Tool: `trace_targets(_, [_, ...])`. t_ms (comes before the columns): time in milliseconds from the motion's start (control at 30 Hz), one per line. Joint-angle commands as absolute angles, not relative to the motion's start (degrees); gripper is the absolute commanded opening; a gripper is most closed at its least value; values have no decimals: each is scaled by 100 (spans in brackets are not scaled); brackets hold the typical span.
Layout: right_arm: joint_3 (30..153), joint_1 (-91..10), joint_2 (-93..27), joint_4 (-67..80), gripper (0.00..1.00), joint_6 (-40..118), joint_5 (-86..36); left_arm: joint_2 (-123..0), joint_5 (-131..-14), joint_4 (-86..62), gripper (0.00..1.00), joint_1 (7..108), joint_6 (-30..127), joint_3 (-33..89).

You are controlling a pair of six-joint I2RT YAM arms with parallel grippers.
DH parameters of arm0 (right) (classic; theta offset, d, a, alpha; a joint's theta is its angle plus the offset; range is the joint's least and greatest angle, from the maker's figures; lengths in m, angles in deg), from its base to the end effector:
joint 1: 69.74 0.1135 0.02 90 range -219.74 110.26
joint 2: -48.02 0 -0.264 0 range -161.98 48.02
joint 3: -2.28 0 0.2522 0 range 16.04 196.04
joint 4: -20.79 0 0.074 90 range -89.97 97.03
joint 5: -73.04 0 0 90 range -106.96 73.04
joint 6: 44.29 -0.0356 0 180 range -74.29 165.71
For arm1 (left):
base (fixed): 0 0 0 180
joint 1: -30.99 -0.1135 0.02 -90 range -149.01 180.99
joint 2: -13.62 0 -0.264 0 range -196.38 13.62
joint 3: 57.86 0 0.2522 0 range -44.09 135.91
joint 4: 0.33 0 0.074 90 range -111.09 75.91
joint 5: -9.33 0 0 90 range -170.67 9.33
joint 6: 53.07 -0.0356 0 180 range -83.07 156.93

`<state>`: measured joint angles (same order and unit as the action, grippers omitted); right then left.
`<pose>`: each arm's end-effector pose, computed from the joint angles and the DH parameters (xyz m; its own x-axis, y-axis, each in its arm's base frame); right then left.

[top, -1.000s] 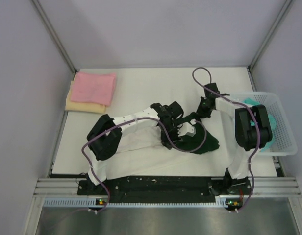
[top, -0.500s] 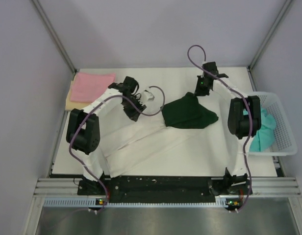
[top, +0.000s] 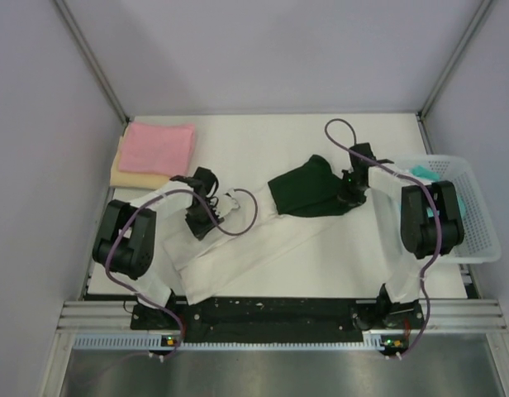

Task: Fold and stack the t-shirts
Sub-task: Rotate the tshirt 90 degrees

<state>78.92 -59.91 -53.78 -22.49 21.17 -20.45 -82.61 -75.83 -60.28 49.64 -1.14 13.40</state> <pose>0.3371 0.0606 0.1628 -0.9135 0.2624 -0.3108 0.2055 0.9571 0.2041 0.2709 -0.0946 0.1604 -0.5421 0.8315 -0.1215 0.8384 0.5450 -0.0116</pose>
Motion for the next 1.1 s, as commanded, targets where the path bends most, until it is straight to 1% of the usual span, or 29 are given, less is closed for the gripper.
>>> trace_targets(0, [8361,-6024,-6121,-2127,0,2066,-1470,-8061,-6856,-6409,30,5094,-674,917])
trace_targets(33, [8763,-6042,-6323,-2144,0,2109,-1363,-7973,-6576,-6540,30,5164,-815,847])
trace_targets(100, [9764,-6138,-6893,-2389,0,2145,-1554,-7728,-6092,-6682,30,5435,-991,733])
trace_targets(200, [11609,-6174,-8105,-3004,0,2294,-1643,-7542,-5791,-6656,31,6129,-1010,723])
trace_targets(267, [12954,-6183,-8922,-3251,0,2452,-1679,-7664,-5764,-6516,32,6743,-843,872])
trace_targets(367, [14783,-6174,-9986,-3235,1,2418,-1872,-8024,-5405,-6515,32,7325,-685,1328])
trace_targets(400, [15267,-6174,-10216,-3174,1,2391,-1959,-8103,-5308,-6576,33,7448,-667,1460])
trace_targets(467, [15561,-6183,-10289,-2841,3,2312,-2170,-8113,-5158,-6778,34,7642,-771,1654])
trace_targets(533, [15352,-6174,-9931,-2419,10,2460,-2398,-7903,-5061,-7041,35,7678,-938,1716])
trace_targets(567, [15194,-6156,-9650,-2304,18,2722,-2521,-7763,-5070,-7182,35,7661,-1026,1717])
trace_targets(600, [14984,-6156,-9386,-2198,24,2934,-2609,-7570,-5070,-7323,36,7669,-1105,1725])
trace_targets(700, [14054,-6156,-8272,-1882,38,3426,-3048,-7121,-5017,-7745,38,7643,-1325,1892])
trace_targets(767, [13115,-6148,-7367,-1391,46,3638,-3461,-6927,-5008,-7720,41,7617,-1370,1997])
trace_targets(833, [11851,-6078,-6120,-803,53,3814,-3769,-6699,-4904,-7283,49,7477,-1282,1919])
trace_targets(900, [10400,-5955,-5117,-135,57,4103,-4190,-6479,-4553,-6712,57,7187,-1325,1630])
trace_targets(933, [9610,-5876,-4668,216,73,4357,-4549,-6426,-4438,-6422,59,7038,-1369,1472])
trace_targets(967, [8967,-5779,-4142,481,73,4577,-4779,-6391,-4428,-6184,60,6949,-1387,1244])
trace_targets(1033, [7623,-5508,-3218,868,73,5577,-5018,-6355,-4481,-5770,62,6931,-1553,927])
trace_targets(1067, [7120,-5315,-2779,914,74,6034,-5044,-6320,-4481,-5647,81,6957,-1676,786])
